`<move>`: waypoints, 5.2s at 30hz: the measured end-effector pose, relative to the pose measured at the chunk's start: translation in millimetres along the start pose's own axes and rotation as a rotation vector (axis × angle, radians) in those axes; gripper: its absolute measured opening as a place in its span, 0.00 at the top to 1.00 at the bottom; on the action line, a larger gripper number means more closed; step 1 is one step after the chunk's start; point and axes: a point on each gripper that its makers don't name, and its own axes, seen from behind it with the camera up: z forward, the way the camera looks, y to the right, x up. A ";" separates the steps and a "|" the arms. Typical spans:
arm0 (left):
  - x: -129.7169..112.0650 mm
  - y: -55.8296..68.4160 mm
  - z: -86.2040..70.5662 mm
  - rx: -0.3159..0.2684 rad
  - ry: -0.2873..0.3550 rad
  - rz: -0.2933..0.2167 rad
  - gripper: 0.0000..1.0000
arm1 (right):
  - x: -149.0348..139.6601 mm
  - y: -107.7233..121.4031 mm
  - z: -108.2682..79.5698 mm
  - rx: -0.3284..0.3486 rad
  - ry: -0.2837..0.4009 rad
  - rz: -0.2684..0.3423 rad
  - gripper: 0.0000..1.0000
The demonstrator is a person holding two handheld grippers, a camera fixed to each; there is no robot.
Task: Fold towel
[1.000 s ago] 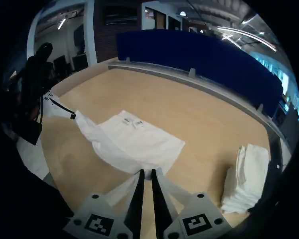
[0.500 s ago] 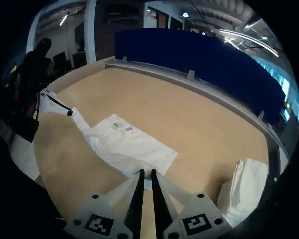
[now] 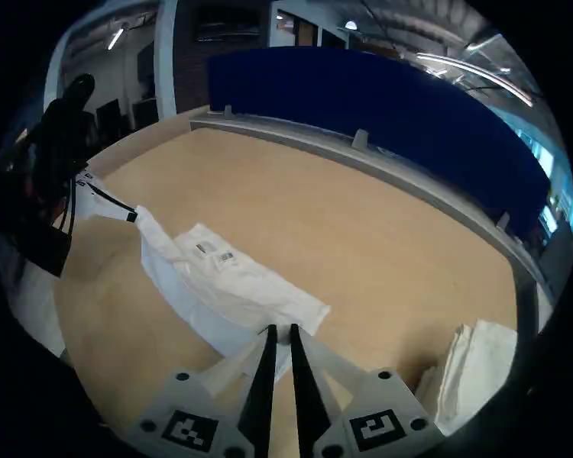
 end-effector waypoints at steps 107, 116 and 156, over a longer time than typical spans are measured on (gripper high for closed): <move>-71.4 -45.8 -18.4 0.205 -0.024 -0.081 0.14 | -54.3 -0.1 32.4 -0.062 -0.075 0.053 0.04; -83.4 -54.5 -32.6 0.231 -0.023 -0.099 0.14 | -68.8 -7.5 34.0 -0.039 -0.107 0.024 0.04; -117.1 -66.8 -53.6 0.257 -0.030 -0.184 0.14 | -110.7 -23.6 47.1 0.041 -0.192 -0.056 0.94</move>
